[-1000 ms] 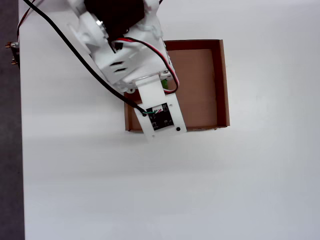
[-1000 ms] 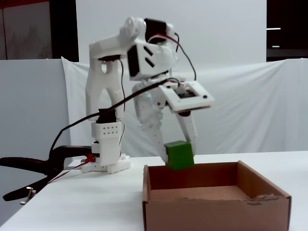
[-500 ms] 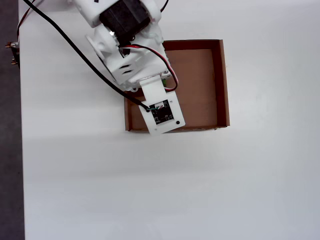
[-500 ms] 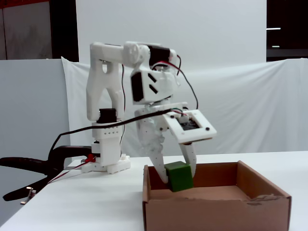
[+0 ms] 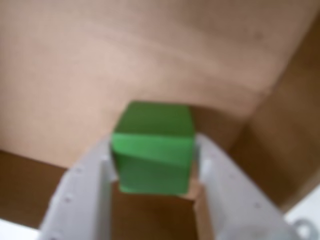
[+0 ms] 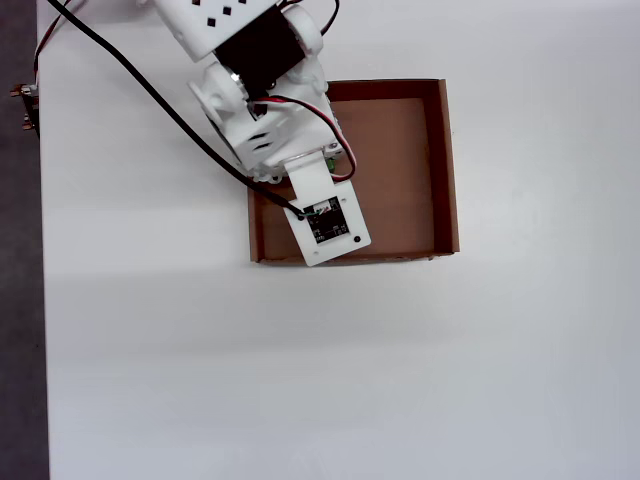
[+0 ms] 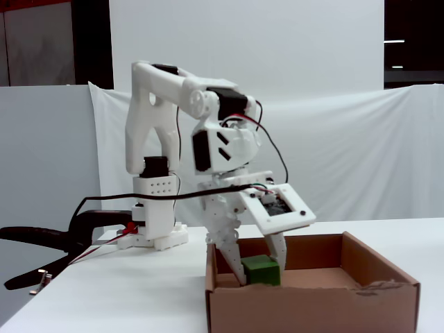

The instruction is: Grasp a green cube and put it in a box.

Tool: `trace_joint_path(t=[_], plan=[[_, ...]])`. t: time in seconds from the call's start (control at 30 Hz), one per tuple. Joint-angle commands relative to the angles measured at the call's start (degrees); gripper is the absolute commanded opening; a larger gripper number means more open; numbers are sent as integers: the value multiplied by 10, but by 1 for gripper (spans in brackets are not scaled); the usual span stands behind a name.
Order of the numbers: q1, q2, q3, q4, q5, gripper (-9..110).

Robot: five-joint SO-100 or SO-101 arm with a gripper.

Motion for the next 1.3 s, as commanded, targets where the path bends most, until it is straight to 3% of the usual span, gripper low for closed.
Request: trace_joint_path(t=[0.0,0.6,1.27], plan=[[-4,5,-5,-3,3,21],[11,68,-87,76,17,25],[75,139,-218,267,15,23]])
